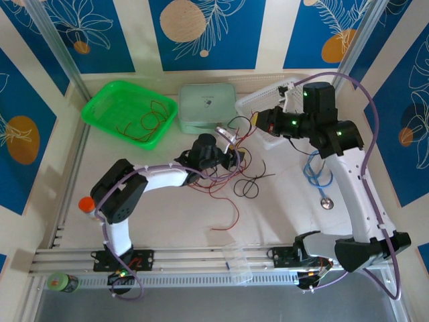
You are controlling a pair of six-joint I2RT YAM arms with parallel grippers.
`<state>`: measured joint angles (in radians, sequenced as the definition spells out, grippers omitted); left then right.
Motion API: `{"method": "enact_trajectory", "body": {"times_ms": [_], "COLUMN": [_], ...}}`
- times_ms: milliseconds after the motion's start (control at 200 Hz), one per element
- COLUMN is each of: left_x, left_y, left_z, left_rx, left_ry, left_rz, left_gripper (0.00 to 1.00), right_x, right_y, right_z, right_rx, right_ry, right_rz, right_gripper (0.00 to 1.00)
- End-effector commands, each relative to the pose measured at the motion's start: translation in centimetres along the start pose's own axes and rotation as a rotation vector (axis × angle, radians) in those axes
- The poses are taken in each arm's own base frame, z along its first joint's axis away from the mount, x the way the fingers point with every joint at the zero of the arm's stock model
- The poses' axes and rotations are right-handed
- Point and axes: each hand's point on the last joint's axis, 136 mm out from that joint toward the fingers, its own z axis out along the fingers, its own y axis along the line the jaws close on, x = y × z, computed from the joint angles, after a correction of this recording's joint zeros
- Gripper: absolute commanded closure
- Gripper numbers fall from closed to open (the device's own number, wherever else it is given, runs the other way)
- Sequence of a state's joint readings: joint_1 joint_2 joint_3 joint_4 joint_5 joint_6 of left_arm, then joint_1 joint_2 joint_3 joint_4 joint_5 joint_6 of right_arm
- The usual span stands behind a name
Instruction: Untangle the cables
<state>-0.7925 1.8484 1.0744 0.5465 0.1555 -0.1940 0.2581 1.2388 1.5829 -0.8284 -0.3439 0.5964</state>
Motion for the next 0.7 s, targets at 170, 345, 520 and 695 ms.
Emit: {"method": "enact_trajectory", "body": {"times_ms": [170, 345, 520, 695], "left_x": [2.9, 0.8, -3.5, -6.3], "left_y": [1.5, -1.0, -3.9, -4.8], "left_z": [-3.3, -7.3, -11.9, -13.9], "left_rx": [-0.110, -0.041, 0.039, 0.047], "left_ry": [0.076, 0.095, 0.116, 0.108], "left_rz": [-0.004, 0.020, 0.121, 0.213], "left_gripper": [0.53, 0.15, 0.06, 0.05], "right_x": [-1.6, -0.8, 0.8, 1.8], "right_y": [1.6, -0.3, -2.3, -3.2], "right_z": [-3.7, -2.4, -0.4, 0.2], "right_rx": [-0.022, -0.010, -0.014, -0.009], "right_ry": [-0.095, -0.054, 0.010, 0.038], "right_rz": [-0.032, -0.005, 0.028, 0.044], "right_gripper": [1.00, 1.00, 1.00, 1.00]}}
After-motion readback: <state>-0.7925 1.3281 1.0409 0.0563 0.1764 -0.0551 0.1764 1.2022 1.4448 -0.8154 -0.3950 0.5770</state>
